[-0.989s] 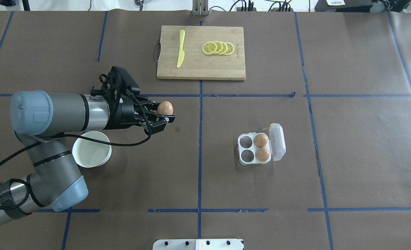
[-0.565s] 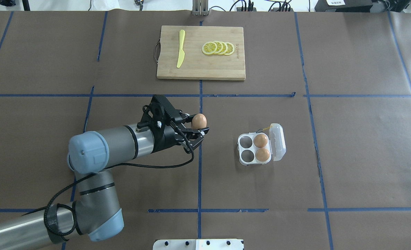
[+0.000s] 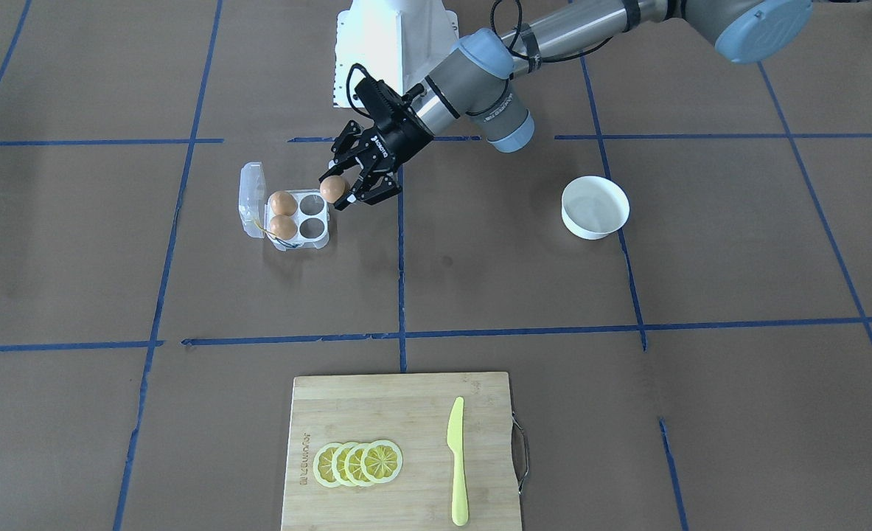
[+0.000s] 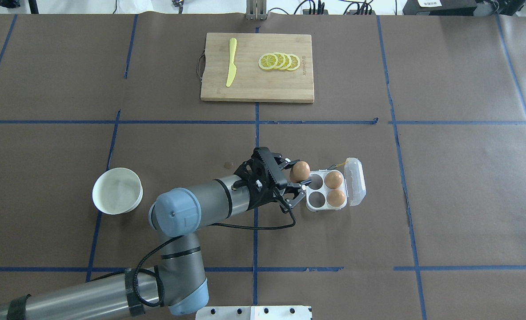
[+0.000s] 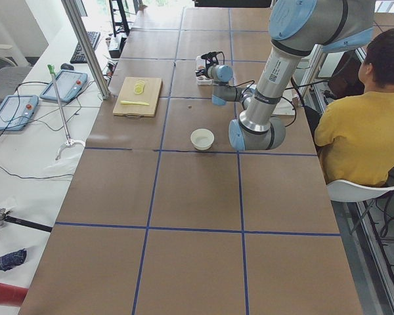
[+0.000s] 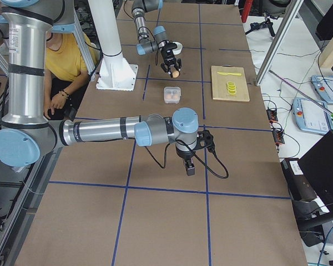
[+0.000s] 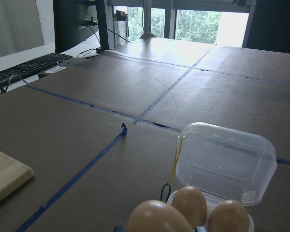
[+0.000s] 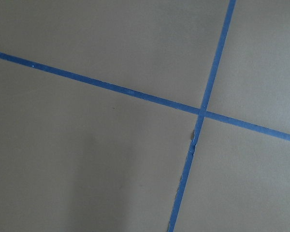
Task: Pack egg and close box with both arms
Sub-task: 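Lower the egg into an empty slot and open the left gripper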
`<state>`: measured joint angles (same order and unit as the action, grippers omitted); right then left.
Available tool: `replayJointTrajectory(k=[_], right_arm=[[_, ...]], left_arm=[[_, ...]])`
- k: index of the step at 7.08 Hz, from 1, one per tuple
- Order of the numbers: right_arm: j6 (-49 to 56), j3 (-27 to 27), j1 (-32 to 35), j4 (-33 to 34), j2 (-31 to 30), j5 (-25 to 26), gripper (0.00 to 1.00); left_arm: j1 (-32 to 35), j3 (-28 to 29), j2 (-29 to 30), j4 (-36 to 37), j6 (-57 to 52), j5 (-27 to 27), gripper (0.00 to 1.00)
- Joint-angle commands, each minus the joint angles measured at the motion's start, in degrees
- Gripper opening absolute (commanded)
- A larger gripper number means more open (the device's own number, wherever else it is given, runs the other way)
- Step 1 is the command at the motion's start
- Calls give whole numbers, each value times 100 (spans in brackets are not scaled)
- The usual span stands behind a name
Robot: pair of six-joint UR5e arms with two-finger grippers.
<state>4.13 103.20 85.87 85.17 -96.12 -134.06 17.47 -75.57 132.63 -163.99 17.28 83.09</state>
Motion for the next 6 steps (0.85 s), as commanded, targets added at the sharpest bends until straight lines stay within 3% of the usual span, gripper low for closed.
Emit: replayJointTrajectory(k=[1, 3, 6], right_arm=[[9, 7, 0, 0, -3, -6, 100], [0, 7, 0, 0, 5, -6, 100], [0, 7, 0, 0, 5, 3, 100]], left_arm=[[-51, 480, 350, -45, -23, -21, 0], [-86, 850, 588, -36, -23, -30, 6], [-217, 939, 597, -36, -23, -30, 16]])
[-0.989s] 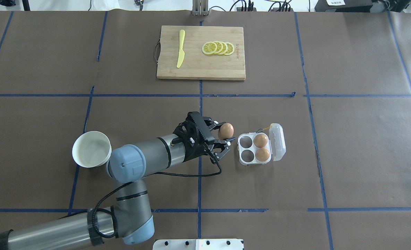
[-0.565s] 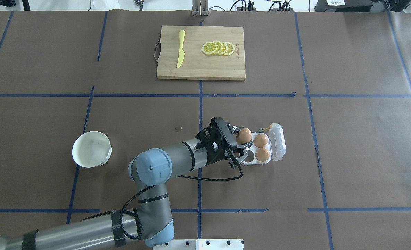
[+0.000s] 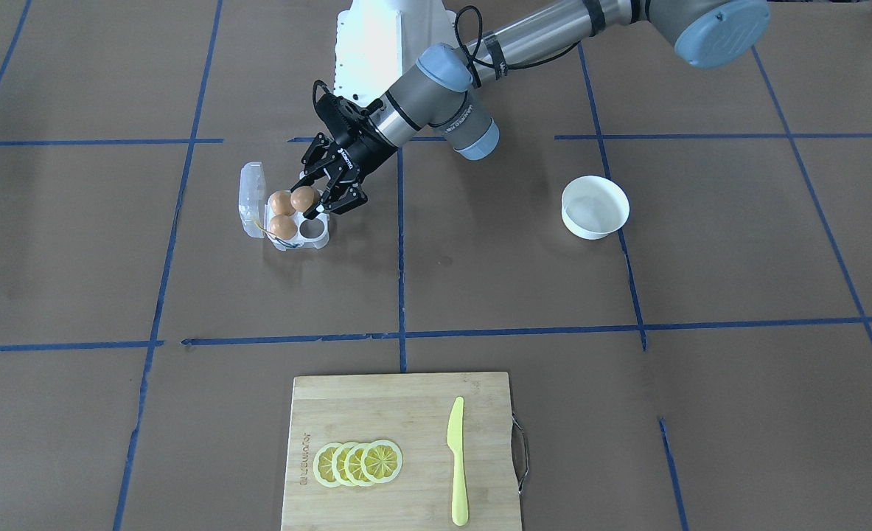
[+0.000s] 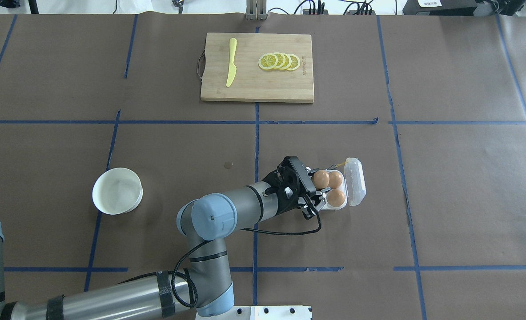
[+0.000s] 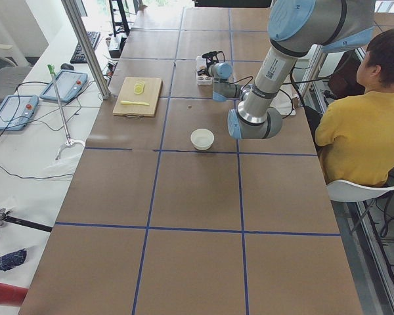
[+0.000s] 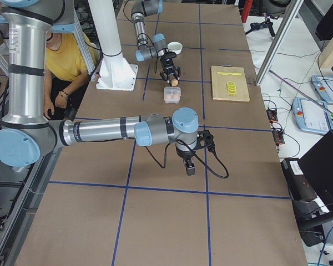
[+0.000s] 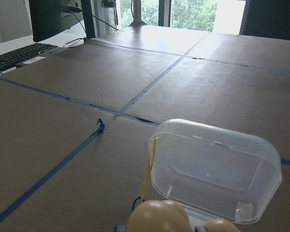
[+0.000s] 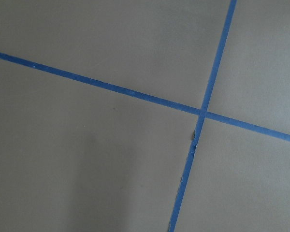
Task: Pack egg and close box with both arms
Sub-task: 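Lower the egg into an empty slot and open the left gripper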
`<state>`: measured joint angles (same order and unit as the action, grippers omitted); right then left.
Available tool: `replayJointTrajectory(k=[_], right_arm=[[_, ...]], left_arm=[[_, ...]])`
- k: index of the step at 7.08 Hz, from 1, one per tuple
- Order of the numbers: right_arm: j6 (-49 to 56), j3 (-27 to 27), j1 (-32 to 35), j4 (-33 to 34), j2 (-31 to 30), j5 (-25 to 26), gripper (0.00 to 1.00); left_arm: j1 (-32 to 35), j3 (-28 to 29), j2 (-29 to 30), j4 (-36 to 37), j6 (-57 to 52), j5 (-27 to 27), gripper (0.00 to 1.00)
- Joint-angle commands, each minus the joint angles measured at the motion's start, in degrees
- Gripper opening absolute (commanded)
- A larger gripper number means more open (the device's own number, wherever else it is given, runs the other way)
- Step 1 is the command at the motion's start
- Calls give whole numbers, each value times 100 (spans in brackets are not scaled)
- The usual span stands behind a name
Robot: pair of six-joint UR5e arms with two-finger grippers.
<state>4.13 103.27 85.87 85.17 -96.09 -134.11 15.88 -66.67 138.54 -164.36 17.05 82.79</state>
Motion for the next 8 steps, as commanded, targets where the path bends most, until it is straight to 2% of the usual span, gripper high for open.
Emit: replayJointTrajectory(k=[1, 2, 3, 4, 8], right_arm=[[0, 0, 0, 0, 3, -1, 100], [0, 0, 0, 0, 3, -1, 100], [0, 0, 0, 0, 3, -1, 100], [0, 0, 0, 0, 3, 7, 100], [0, 0, 0, 0, 3, -1, 100]], left_arm=[[-76, 58, 6, 0, 0, -17, 20], [-85, 66, 15, 0, 9, -26, 25], [-85, 66, 24, 0, 9, -26, 42], [-94, 75, 24, 0, 9, -26, 48], [-111, 66, 24, 0, 9, -26, 51]])
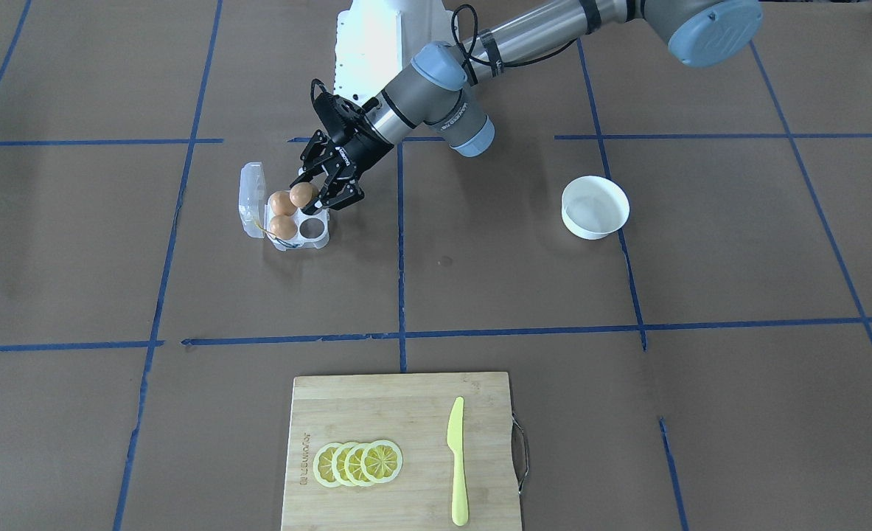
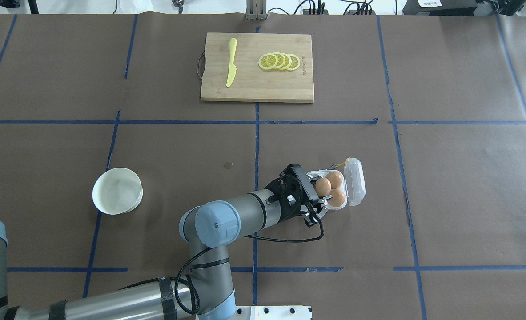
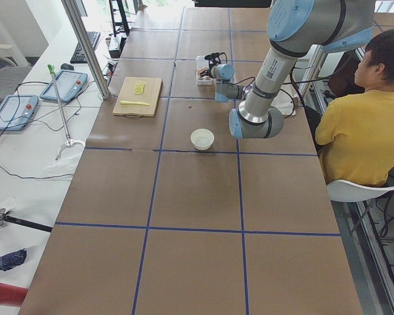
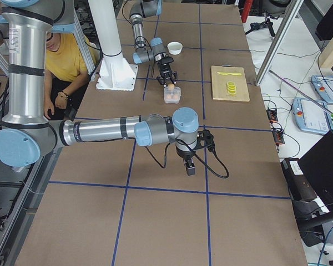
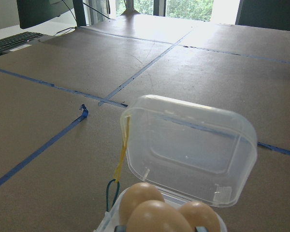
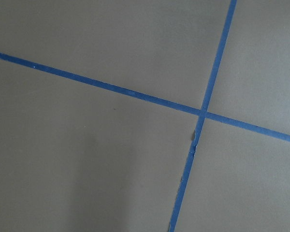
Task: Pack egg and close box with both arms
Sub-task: 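Lower the egg into an empty slot and open the left gripper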
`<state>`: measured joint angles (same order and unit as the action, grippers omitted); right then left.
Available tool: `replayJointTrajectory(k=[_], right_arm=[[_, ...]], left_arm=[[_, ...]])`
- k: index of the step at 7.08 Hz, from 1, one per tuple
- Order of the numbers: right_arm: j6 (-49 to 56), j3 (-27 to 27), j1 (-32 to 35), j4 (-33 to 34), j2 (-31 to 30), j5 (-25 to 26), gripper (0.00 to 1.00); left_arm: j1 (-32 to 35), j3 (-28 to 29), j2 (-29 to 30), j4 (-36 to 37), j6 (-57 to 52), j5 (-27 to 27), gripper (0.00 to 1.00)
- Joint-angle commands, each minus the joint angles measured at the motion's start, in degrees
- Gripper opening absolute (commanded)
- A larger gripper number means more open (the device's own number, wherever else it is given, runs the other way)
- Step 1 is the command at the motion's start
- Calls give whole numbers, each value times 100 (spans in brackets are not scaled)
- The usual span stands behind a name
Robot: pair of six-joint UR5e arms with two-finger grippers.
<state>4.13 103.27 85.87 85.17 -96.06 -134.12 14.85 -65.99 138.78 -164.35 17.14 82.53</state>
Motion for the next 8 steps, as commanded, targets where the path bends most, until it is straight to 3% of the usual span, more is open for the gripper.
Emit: replayJointTrajectory(k=[1, 3, 7, 8], right_arm=[[0, 0, 0, 0, 0, 8, 100], [0, 0, 0, 0, 0, 0, 100], [0, -9, 0, 0, -9, 0, 100], [0, -9, 0, 0, -9, 0, 100]], left_arm=[[-17, -1, 0, 0, 0, 0, 62], [-17, -1, -9, 0, 0, 0, 68], [113, -246, 0, 70, 87, 61, 69], [314, -430, -9, 314, 131, 383, 69]])
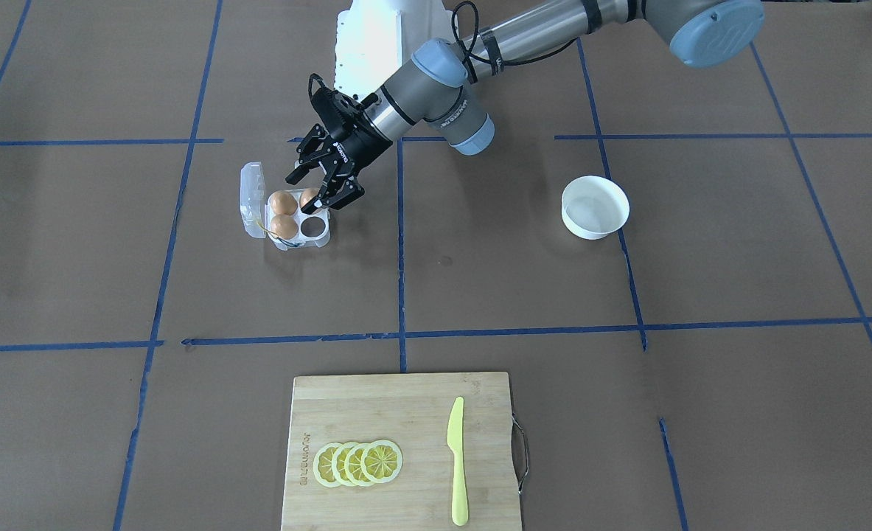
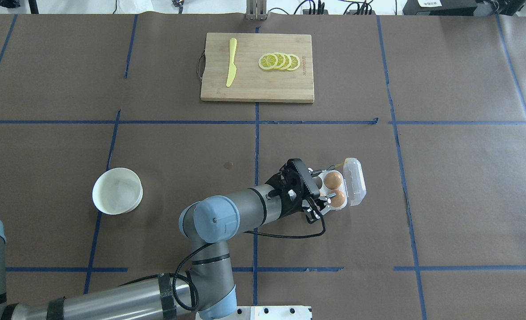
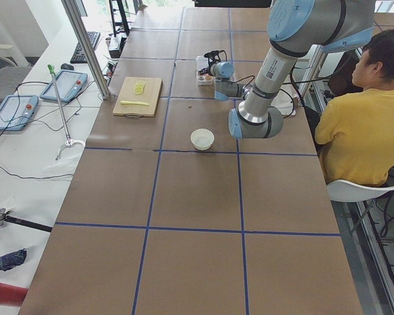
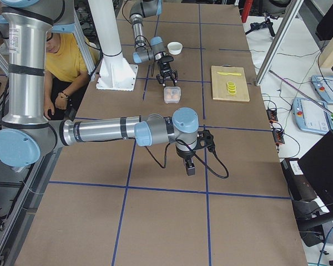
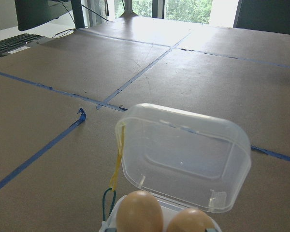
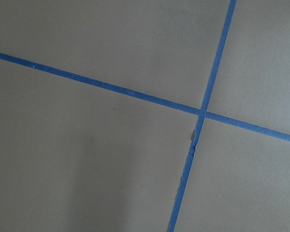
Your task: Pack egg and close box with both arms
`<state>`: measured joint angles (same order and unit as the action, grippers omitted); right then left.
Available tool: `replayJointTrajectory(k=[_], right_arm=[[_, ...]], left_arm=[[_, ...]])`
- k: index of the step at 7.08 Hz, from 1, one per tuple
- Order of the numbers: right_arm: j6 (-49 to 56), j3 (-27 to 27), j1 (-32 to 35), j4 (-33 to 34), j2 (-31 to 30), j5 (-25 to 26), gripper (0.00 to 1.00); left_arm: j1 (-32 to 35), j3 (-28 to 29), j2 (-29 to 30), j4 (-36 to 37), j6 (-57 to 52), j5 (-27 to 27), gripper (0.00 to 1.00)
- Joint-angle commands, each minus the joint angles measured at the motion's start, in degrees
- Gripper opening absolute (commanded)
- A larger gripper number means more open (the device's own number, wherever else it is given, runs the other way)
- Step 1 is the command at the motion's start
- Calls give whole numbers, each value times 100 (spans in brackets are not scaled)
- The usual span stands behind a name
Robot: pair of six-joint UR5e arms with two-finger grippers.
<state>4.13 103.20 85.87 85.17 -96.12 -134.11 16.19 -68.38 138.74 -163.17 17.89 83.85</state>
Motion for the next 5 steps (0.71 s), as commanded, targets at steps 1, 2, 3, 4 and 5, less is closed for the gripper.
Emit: replayJointTrajectory(k=[1, 2, 3, 4, 5], right_arm=[[0, -10, 0, 0, -3, -1, 100], [0, -28, 0, 0, -12, -10, 100], [0, -28, 0, 0, -29, -10, 100], [0, -28, 0, 0, -47, -10, 100], [8, -28, 0, 0, -38, 8, 100]], left_arm=[[522, -636, -109, 729, 674, 1264, 77], [612, -1311, -319, 1430, 1168, 1526, 100], [752, -1927, -608, 2133, 1216, 1546, 100], [945, -2490, -715, 3358, 1208, 1598, 100], [1313, -2826, -725, 4354, 1199, 1912, 100]])
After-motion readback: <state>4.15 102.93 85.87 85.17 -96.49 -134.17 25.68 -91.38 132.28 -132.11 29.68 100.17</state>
